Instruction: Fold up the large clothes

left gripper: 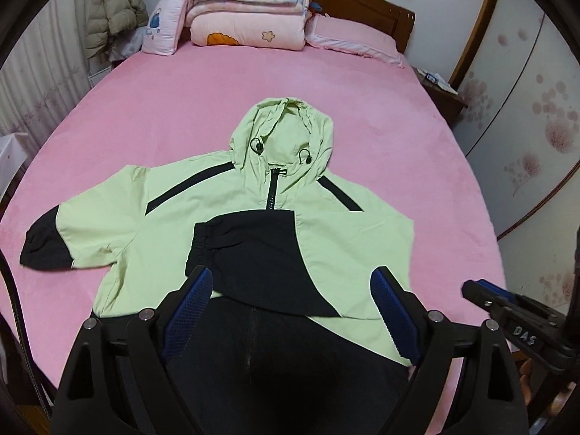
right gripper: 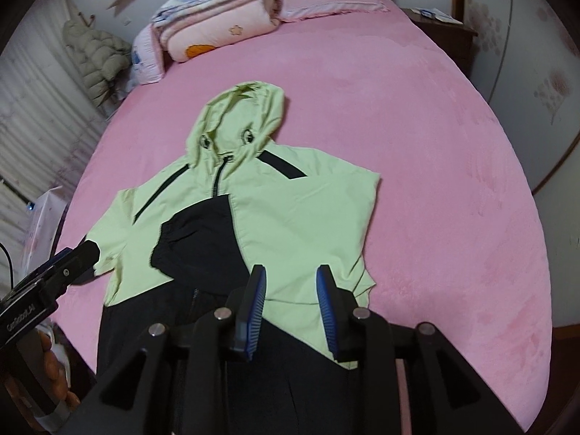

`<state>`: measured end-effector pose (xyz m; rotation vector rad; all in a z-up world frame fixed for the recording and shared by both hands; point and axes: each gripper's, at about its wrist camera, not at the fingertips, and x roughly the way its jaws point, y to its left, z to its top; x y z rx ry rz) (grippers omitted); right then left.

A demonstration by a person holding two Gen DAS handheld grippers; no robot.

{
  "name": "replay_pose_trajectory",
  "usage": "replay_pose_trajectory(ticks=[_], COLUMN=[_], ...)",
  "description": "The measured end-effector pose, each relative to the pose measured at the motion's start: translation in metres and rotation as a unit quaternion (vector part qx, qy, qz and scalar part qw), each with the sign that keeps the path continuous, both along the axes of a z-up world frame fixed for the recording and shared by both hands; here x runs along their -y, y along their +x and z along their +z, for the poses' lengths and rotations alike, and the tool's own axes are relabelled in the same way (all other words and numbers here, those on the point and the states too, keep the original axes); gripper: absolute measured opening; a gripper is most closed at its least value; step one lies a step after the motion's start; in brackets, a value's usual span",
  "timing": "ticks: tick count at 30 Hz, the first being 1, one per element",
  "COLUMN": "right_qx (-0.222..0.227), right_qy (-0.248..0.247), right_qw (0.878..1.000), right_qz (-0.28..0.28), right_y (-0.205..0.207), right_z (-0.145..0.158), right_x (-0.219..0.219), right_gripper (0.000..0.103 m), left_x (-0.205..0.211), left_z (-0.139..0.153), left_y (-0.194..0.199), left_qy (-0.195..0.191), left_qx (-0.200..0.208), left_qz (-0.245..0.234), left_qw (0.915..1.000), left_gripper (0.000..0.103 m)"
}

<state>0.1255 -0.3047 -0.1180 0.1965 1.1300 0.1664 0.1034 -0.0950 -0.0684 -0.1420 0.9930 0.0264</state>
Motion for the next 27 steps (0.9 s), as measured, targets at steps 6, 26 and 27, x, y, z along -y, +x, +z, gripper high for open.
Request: replay_pose_trajectory(ticks=[6, 26, 27], right_qx=[0.016, 0.12, 0.122], right_qy=[0.01, -0.035, -0.04], right_qw=[0.999, 0.992, 0.992], right_qz=[0.037, 0.007, 0.002], right_y=[-0.02, -0.084, -0.085], right_z=[0.023, 0.115, 0.118], right_x=[-0.013, -0.157, -0.172], right_gripper=[0.029, 0.029, 0.03], left_x=[-0.014, -0.181, -0.2], left_z=[0.023, 0.115, 0.117], left_y=[-0.028, -0.082, -0.082], left_qy=[-0.032, 0.0, 0.006], left_qx=[-0.019, 0.063, 0.068], left_qz=[0.037, -0.043, -0.044], left_qw=[0.9986, 0.9971, 0.9966], left_gripper=[0.088, 0.088, 0.089])
